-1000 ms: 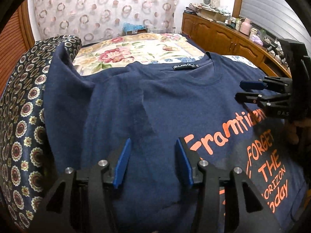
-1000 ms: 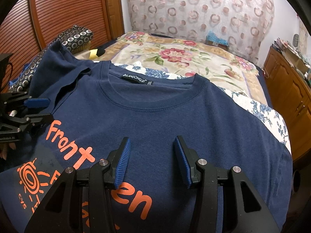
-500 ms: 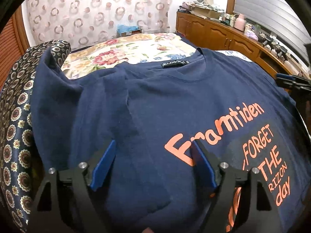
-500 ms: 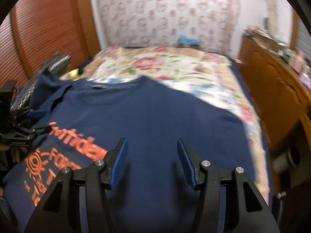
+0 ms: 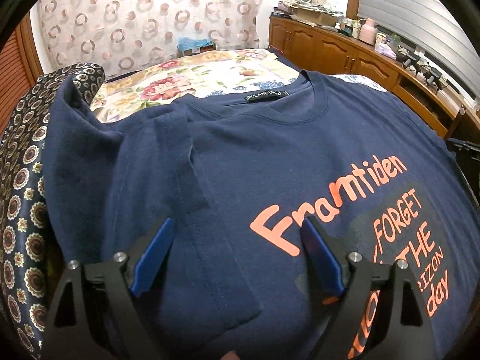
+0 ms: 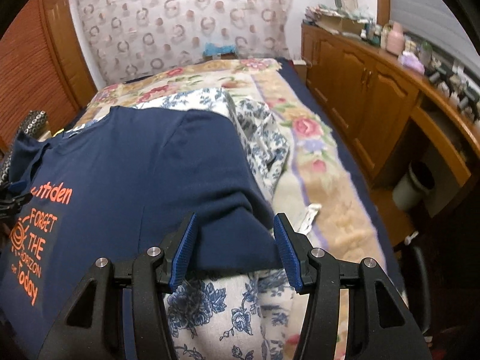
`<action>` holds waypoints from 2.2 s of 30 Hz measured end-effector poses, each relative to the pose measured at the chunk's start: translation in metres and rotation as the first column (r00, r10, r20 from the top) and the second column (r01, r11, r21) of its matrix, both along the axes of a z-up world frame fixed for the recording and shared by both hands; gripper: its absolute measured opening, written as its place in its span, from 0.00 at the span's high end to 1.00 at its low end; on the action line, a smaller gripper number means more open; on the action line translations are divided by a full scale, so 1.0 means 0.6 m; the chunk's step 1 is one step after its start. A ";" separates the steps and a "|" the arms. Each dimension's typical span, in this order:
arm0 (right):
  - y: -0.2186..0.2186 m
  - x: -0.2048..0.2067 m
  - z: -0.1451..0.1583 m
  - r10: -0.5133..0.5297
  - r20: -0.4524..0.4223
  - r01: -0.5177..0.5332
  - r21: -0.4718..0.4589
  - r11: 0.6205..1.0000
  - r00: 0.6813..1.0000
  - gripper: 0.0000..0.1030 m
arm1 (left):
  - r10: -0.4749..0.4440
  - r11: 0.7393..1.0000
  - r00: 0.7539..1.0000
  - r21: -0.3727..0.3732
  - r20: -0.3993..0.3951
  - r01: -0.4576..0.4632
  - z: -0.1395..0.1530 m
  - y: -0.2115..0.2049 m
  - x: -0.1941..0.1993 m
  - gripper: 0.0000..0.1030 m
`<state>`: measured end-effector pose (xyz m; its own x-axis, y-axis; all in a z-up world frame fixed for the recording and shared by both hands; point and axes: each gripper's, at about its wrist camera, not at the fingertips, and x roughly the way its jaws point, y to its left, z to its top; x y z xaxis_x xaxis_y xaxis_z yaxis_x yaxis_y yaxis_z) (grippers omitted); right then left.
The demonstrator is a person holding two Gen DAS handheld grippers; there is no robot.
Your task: Fold small clothes
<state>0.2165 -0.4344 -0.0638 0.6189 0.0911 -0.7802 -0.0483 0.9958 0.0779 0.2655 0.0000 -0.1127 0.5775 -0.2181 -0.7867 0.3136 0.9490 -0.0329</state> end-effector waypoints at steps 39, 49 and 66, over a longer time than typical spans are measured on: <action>0.168 0.000 0.073 0.244 0.130 -0.230 -0.113 0.967 0.961 0.97 | -0.001 1.000 1.000 -0.002 0.002 0.001 -0.001 0.000 0.000 0.12; 0.237 -0.014 -0.015 0.317 0.008 -0.315 -0.080 0.946 0.948 0.93 | -0.001 1.000 1.000 -0.001 0.002 0.001 0.000 0.000 0.001 0.12; 0.096 0.033 0.029 0.074 0.044 -0.068 -0.129 0.989 0.996 0.57 | -0.001 1.000 1.000 0.000 0.002 0.001 -0.002 -0.001 0.001 0.12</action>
<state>0.2366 -0.3768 -0.0463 0.6520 0.0383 -0.7572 -0.1200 0.9914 -0.0531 0.2661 -0.0004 -0.1139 0.5792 -0.2190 -0.7852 0.3146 0.9487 -0.0324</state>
